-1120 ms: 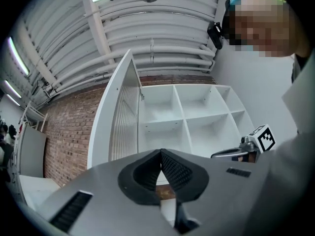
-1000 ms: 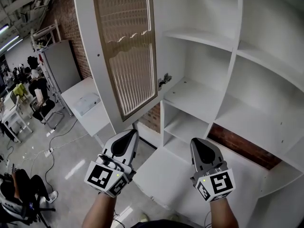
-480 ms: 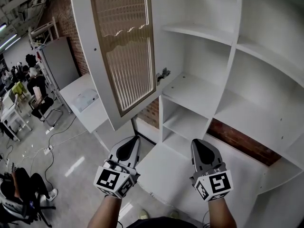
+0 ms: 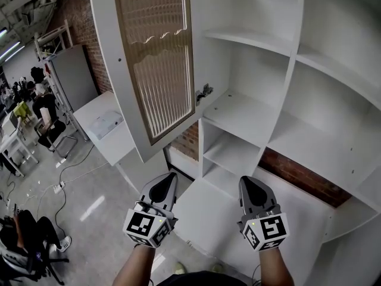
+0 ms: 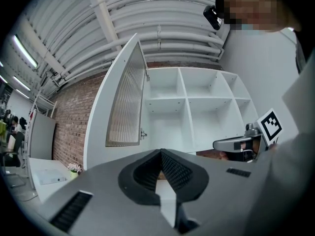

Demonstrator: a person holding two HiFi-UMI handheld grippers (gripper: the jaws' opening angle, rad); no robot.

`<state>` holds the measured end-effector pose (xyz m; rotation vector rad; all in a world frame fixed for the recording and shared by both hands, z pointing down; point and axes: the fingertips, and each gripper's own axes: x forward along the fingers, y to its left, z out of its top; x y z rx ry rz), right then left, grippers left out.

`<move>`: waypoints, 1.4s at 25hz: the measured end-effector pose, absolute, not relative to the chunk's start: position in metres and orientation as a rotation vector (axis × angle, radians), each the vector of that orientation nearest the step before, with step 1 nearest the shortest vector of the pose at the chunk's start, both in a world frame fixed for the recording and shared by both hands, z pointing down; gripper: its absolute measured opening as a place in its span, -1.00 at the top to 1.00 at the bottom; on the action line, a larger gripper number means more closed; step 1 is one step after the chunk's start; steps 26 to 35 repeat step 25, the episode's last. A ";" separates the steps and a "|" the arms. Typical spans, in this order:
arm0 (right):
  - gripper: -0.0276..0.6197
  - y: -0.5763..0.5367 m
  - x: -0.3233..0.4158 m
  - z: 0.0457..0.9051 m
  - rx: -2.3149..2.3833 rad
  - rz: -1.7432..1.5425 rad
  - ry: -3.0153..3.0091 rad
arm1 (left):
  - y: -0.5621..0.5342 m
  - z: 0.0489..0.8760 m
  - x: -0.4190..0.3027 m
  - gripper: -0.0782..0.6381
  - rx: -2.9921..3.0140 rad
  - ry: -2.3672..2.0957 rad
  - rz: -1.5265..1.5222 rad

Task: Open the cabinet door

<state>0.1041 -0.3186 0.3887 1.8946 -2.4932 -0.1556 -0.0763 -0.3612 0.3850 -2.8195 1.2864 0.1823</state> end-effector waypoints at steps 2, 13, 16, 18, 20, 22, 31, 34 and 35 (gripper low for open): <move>0.91 -0.319 0.103 0.388 1.896 -0.165 -2.488 | -0.362 0.387 -0.076 0.76 -2.823 1.284 0.175; 0.91 -0.319 0.103 0.383 1.907 -0.177 -2.487 | -0.363 0.383 -0.079 0.76 -2.815 1.298 0.180; 0.91 -0.320 0.103 0.382 1.909 -0.178 -2.488 | -0.364 0.384 -0.079 0.76 -2.812 1.296 0.168; 0.91 -0.320 0.103 0.381 1.913 -0.181 -2.488 | -0.366 0.385 -0.079 0.76 -2.817 1.296 0.161; 0.91 -0.321 0.104 0.381 1.915 -0.179 -2.486 | -0.366 0.385 -0.079 0.76 -2.817 1.296 0.164; 0.91 -0.321 0.104 0.382 1.916 -0.173 -2.483 | -0.366 0.384 -0.079 0.76 -2.813 1.295 0.166; 0.91 -0.321 0.105 0.383 1.917 -0.168 -2.481 | -0.367 0.386 -0.079 0.76 -2.812 1.293 0.157; 0.91 -0.321 0.105 0.383 1.917 -0.168 -2.481 | -0.367 0.386 -0.079 0.76 -2.812 1.293 0.157; 0.91 -0.321 0.105 0.383 1.917 -0.168 -2.481 | -0.367 0.386 -0.079 0.76 -2.812 1.293 0.157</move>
